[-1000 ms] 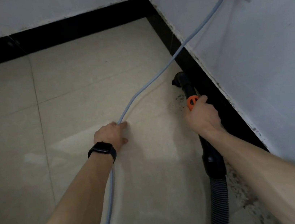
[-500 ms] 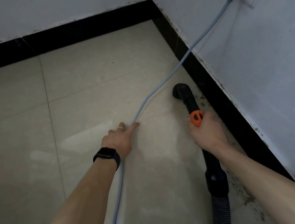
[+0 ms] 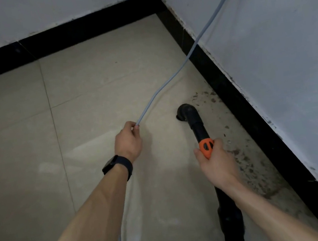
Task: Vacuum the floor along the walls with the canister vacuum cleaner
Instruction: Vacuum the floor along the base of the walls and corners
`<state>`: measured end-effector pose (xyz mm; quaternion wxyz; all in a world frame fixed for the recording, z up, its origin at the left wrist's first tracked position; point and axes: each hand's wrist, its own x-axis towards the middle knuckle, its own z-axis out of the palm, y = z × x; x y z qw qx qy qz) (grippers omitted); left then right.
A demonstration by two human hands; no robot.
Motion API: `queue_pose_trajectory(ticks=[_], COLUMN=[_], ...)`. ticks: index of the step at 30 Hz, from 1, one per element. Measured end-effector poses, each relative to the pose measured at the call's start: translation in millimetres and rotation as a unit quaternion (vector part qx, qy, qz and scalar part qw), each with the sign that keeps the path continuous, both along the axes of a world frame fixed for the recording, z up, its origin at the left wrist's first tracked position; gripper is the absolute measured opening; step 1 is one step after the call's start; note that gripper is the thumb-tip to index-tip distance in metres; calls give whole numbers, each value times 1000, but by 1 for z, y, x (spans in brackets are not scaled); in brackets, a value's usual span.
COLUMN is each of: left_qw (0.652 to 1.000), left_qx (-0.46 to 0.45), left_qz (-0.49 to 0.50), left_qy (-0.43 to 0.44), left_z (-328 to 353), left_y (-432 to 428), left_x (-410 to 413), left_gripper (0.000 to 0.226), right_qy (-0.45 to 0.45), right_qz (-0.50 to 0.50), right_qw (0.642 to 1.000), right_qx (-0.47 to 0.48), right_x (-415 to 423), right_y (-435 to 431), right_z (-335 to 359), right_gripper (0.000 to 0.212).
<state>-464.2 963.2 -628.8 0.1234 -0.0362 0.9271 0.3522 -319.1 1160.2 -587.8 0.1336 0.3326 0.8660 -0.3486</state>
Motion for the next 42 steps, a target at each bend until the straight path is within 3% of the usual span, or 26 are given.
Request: queue_pose_trajectory(ticks=[8,13,20,28,32,36,42], left_qw=[992,988,984,987,989,986,982], left_qx=[-85,-119,-150,-141,-137,-158,-176], left_qz=[50,44,30,17,5,-33,-52], left_qy=[81,93,96,73,54,31,30], left_z=[29,43,55,58,57,55,45], left_y=[-46,-50,-50,-38,-39,-47,-58], left_x=[-17,-11,-1,15,18,21,34], left_gripper=[22,23,23,24,28,54,53], right_qy=[2,-10,-18,-3,12,-2,-69], right_qz=[-4,66,84,32,3,51,204], right_qw=[997,983,971,995,1000,996,971], right_qx=[72,172,221,95,4,-73,-109], right_x=[-40,-60,-78,-76,-62,-42,1], right_y=[35,40,46,57,55,39,6], right_z=[5,13,3,3,6,9,28], right_gripper=[40,39,37,45,35,23,18])
